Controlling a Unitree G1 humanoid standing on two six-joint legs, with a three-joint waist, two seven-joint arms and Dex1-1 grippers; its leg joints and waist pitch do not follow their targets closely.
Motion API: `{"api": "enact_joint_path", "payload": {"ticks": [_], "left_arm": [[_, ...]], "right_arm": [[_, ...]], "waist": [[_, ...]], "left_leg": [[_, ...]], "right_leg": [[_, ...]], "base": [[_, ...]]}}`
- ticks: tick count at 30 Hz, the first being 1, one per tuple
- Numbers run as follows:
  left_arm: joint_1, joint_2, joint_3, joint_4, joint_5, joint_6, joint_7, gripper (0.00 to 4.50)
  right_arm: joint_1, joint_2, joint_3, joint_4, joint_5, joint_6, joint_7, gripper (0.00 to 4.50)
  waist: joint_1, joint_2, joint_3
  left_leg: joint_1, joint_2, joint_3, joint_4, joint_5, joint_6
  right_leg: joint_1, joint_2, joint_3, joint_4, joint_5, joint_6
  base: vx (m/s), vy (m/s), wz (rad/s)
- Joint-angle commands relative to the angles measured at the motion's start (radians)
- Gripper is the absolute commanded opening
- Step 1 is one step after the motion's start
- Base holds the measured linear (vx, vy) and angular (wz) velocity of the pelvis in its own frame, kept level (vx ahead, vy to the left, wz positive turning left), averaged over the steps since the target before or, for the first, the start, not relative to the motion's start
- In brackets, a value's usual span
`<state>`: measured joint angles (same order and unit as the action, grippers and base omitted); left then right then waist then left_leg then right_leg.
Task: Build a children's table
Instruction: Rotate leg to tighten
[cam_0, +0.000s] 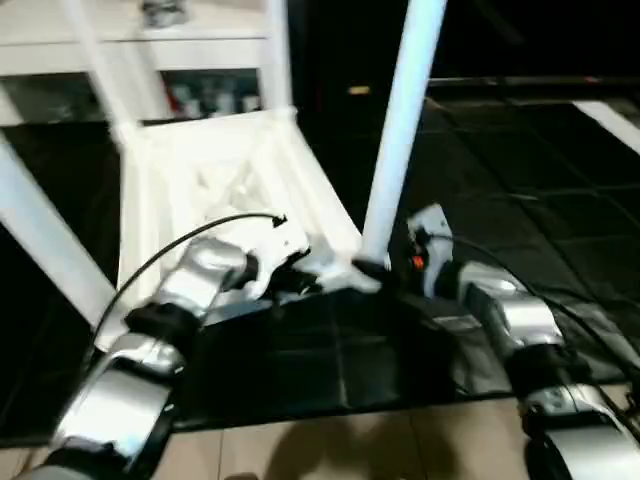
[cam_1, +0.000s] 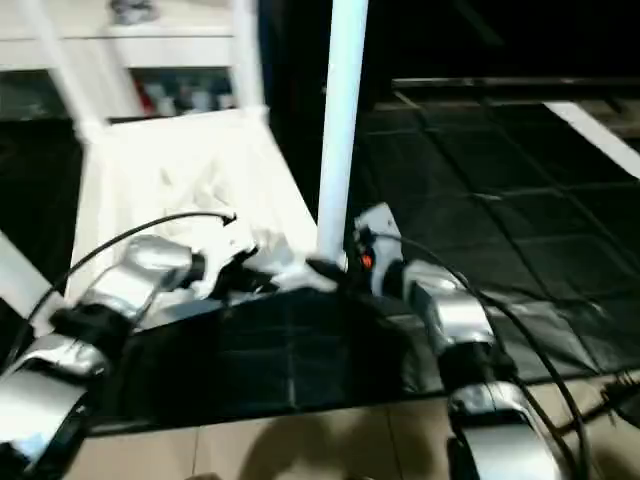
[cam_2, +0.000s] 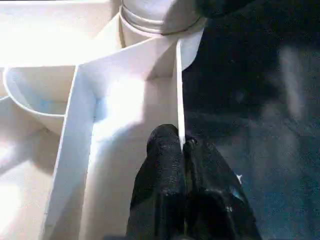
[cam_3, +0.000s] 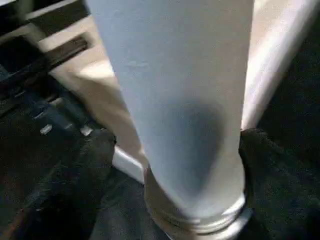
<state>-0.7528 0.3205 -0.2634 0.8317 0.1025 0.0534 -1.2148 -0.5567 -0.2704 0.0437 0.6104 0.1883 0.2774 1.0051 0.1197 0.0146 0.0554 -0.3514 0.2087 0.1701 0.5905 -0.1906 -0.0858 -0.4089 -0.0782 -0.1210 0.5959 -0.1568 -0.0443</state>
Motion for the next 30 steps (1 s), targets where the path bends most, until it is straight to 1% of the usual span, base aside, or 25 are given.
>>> {"api": "enact_joint_path", "payload": {"ticks": [1, 2, 4, 5, 7, 10, 11, 12, 13, 15, 16, 20, 21, 22, 23, 25, 27, 30], "left_arm": [[-0.014, -0.002, -0.020, -0.044, -0.025, -0.048, -0.063, 0.00], [-0.013, 0.007, -0.018, -0.041, -0.031, -0.066, -0.086, 0.00], [-0.018, 0.011, -0.012, -0.029, -0.027, -0.092, -0.080, 0.00], [-0.021, 0.010, -0.008, -0.023, -0.026, -0.097, -0.070, 0.00], [-0.029, 0.000, 0.006, -0.012, -0.031, -0.089, -0.062, 0.00], [-0.031, -0.007, 0.006, -0.016, -0.034, -0.087, -0.059, 0.00], [-0.031, -0.013, 0.003, -0.016, -0.034, -0.088, -0.052, 0.27], [-0.032, -0.017, 0.000, -0.013, -0.032, -0.091, -0.044, 0.27], [-0.033, -0.019, -0.001, -0.010, -0.030, -0.094, -0.040, 0.27], [-0.039, -0.032, 0.002, 0.008, -0.025, -0.089, -0.012, 0.61], [-0.040, -0.039, -0.003, 0.015, -0.015, -0.097, 0.005, 0.64], [-0.045, -0.048, -0.011, 0.028, 0.004, -0.101, 0.035, 0.64], [-0.047, -0.049, -0.012, 0.032, 0.008, -0.096, 0.039, 0.64], [-0.048, -0.049, -0.012, 0.035, 0.010, -0.092, 0.042, 0.64], [-0.049, -0.050, -0.012, 0.036, 0.011, -0.090, 0.044, 0.64], [-0.053, -0.051, -0.012, 0.044, 0.015, -0.088, 0.052, 0.64], [-0.055, -0.049, -0.012, 0.051, 0.015, -0.087, 0.053, 0.64], [-0.051, -0.036, -0.023, 0.047, 0.021, -0.078, 0.034, 0.64]], "right_arm": [[0.006, -0.017, 0.016, -0.033, 0.012, 0.011, 0.059, 4.46], [0.017, -0.038, 0.024, -0.052, 0.018, 0.017, 0.101, 4.46], [0.028, -0.062, 0.031, -0.072, 0.024, 0.020, 0.138, 4.46], [0.031, -0.069, 0.033, -0.075, 0.024, 0.019, 0.146, 4.46], [0.036, -0.082, 0.039, -0.080, 0.026, 0.020, 0.165, 4.46], [0.048, -0.096, 0.051, -0.100, 0.031, 0.027, 0.196, 4.46], [0.053, -0.101, 0.053, -0.110, 0.036, 0.034, 0.205, 4.50], [0.055, -0.103, 0.053, -0.115, 0.038, 0.039, 0.208, 4.50], [0.056, -0.104, 0.053, -0.117, 0.039, 0.041, 0.209, 4.50], [0.059, -0.105, 0.052, -0.121, 0.041, 0.043, 0.208, 4.50], [0.061, -0.104, 0.051, -0.123, 0.041, 0.045, 0.203, 4.50], [0.064, -0.104, 0.051, -0.123, 0.038, 0.042, 0.198, 4.50], [0.066, -0.105, 0.052, -0.126, 0.037, 0.043, 0.197, 4.50], [0.067, -0.106, 0.053, -0.128, 0.038, 0.044, 0.195, 4.50], [0.068, -0.107, 0.053, -0.129, 0.039, 0.045, 0.194, 4.50], [0.070, -0.109, 0.056, -0.132, 0.040, 0.045, 0.192, 4.50], [0.071, -0.110, 0.057, -0.132, 0.039, 0.043, 0.188, 4.50], [0.070, -0.111, 0.058, -0.129, 0.035, 0.039, 0.185, 4.50]], "waist": [[0.001, 0.003, -0.080], [0.005, 0.000, -0.080], [0.014, 0.002, -0.080], [0.020, 0.001, -0.082], [0.023, -0.001, -0.081], [0.025, -0.003, -0.080], [0.026, -0.002, -0.080], [0.027, -0.002, -0.080], [0.026, -0.002, -0.080], [0.026, -0.003, -0.081], [0.027, 0.002, -0.081], [0.024, -0.004, -0.081], [0.023, -0.001, -0.081], [0.021, -0.004, -0.080], [0.021, -0.003, -0.079], [0.019, -0.003, -0.079], [0.018, -0.002, -0.076], [0.017, -0.003, -0.077]], "left_leg": [[0.007, 0.030, 0.001, -0.058, -0.136, 0.082], [0.004, 0.030, 0.000, -0.058, -0.131, 0.079], [0.003, 0.030, 0.000, -0.058, -0.128, 0.078], [0.006, 0.031, 0.000, -0.057, -0.125, 0.076], [0.001, 0.029, 0.000, -0.057, -0.119, 0.071], [0.000, 0.026, 0.000, -0.057, -0.124, 0.068], [-0.001, 0.026, 0.000, -0.057, -0.120, 0.068], [-0.001, 0.026, -0.001, -0.057, -0.119, 0.070], [-0.001, 0.026, -0.001, -0.057, -0.118, 0.070], [-0.002, 0.025, -0.001, -0.056, -0.119, 0.070], [-0.002, 0.025, -0.002, -0.056, -0.120, 0.069], [-0.005, 0.023, -0.002, -0.055, -0.118, 0.070], [-0.004, 0.023, -0.002, -0.055, -0.117, 0.072], [-0.007, 0.021, -0.002, -0.056, -0.118, 0.072], [-0.007, 0.019, -0.002, -0.056, -0.122, 0.072], [-0.005, 0.019, -0.001, -0.055, -0.125, 0.071], [-0.001, 0.021, -0.002, -0.058, -0.145, 0.065], [-0.001, 0.021, -0.002, -0.058, -0.148, 0.063]], "right_leg": [[0.064, -0.074, 0.060, -0.065, -0.202, -0.192], [0.066, -0.075, 0.060, -0.061, -0.194, -0.194], [0.066, -0.076, 0.060, -0.061, -0.196, -0.189], [0.064, -0.076, 0.061, -0.061, -0.191, -0.186], [0.067, -0.077, 0.060, -0.061, -0.194, -0.181], [0.068, -0.077, 0.059, -0.065, -0.224, -0.168], [0.069, -0.076, 0.059, -0.066, -0.231, -0.161], [0.069, -0.076, 0.058, -0.067, -0.232, -0.158], [0.068, -0.075, 0.058, -0.067, -0.233, -0.158], [0.068, -0.075, 0.057, -0.069, -0.244, -0.155], [0.068, -0.075, 0.056, -0.068, -0.243, -0.155], [0.071, -0.074, 0.055, -0.070, -0.238, -0.152], [0.070, -0.074, 0.054, -0.071, -0.245, -0.148], [0.072, -0.072, 0.054, -0.071, -0.248, -0.145], [0.072, -0.072, 0.052, -0.076, -0.273, -0.134], [0.070, -0.072, 0.052, -0.079, -0.296, -0.126], [0.068, -0.072, 0.051, -0.084, -0.336, -0.119], [0.068, -0.073, 0.051, -0.084, -0.338, -0.118]], "base": [[0.000, 0.000, 0.00], [0.000, 0.000, 0.00], [0.000, 0.000, 0.00], [0.000, 0.000, 0.00], [0.000, 0.000, 0.00], [0.000, 0.000, 0.00], [0.000, 0.000, 0.00], [0.000, 0.000, 0.00], [0.000, 0.000, 0.00], [0.000, 0.000, 0.00], [0.000, 0.000, 0.00], [0.000, 0.000, 0.00], [0.000, 0.000, 0.00], [0.000, 0.000, 0.00], [0.000, 0.000, 0.00], [0.000, 0.000, 0.00], [0.000, 0.000, 0.00], [0.000, 0.000, 0.00]]}}
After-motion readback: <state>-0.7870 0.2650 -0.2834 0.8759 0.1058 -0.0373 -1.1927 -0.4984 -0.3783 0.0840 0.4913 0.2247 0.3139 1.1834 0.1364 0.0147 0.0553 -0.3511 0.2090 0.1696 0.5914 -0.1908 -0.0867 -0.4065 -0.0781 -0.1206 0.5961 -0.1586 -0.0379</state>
